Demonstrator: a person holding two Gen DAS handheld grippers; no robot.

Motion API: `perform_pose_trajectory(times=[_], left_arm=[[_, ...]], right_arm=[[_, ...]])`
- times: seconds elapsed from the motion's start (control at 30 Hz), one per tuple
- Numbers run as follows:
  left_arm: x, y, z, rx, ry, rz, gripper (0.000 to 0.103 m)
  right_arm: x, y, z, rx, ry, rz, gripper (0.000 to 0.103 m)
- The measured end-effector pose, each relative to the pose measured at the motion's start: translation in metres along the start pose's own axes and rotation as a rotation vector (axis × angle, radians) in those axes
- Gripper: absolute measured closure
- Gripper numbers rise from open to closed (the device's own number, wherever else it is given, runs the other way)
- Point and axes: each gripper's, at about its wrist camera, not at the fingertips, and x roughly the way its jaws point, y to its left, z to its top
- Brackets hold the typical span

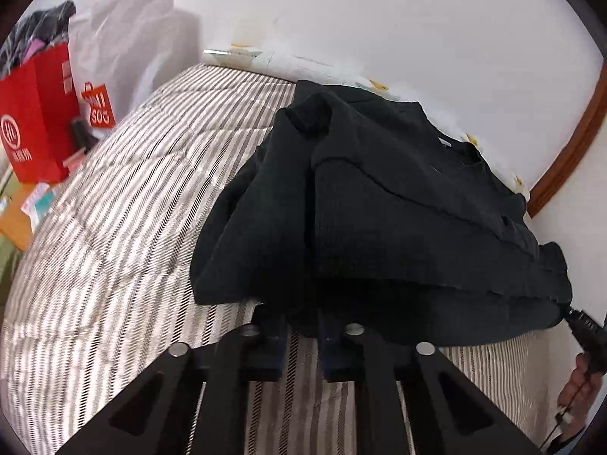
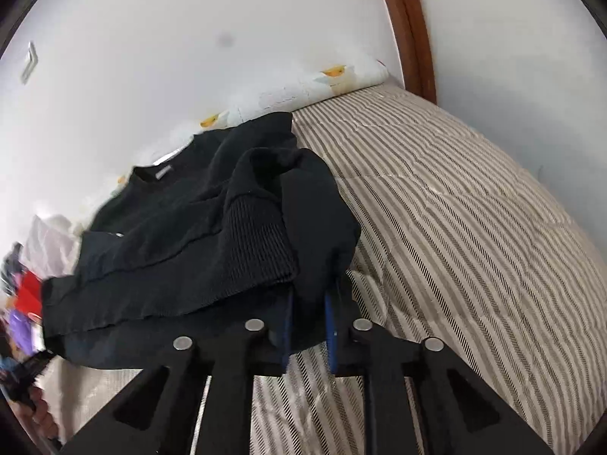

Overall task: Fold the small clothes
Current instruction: 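Lift the hem with both tools and fold it over toward the collar, then lay the hem down on the body and open both tools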

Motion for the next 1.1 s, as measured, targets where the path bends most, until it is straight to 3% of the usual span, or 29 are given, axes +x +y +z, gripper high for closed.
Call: perform_pose_trajectory(times=[0.1,0.3,0.63,0.83,1.1], left_arm=[[-0.011,-0.001,-0.004,0.031,-0.019,-0.009,0.093],[-0.036,0.006,-0.020,0.060,-0.012,-0.046,0.094],[-0.076,0.018,-0.076,0.120,-0.001,-0.058,0.093],[-0.083,0.021,-0.086,0.129,-0.018,-0.057,0.092],[-0.093,0.023,-0.099,0.183,-0.036,-0.057,0.089]], right_arm=[[-0.011,-0.005,-0.003,0.013,0.001,0.035,0.094],[-0.037,0.001,-0.018,0.008,0.000,-0.004,0.094],[-0.091,-0.005,-0.072,-0.050,0.021,-0.057,0.095],[-0.095,-0.002,-0.082,-0.071,0.054,-0.128,0.092],[-0.123,0.013,-0.084,-0.085,-0.007,-0.159,0.087]])
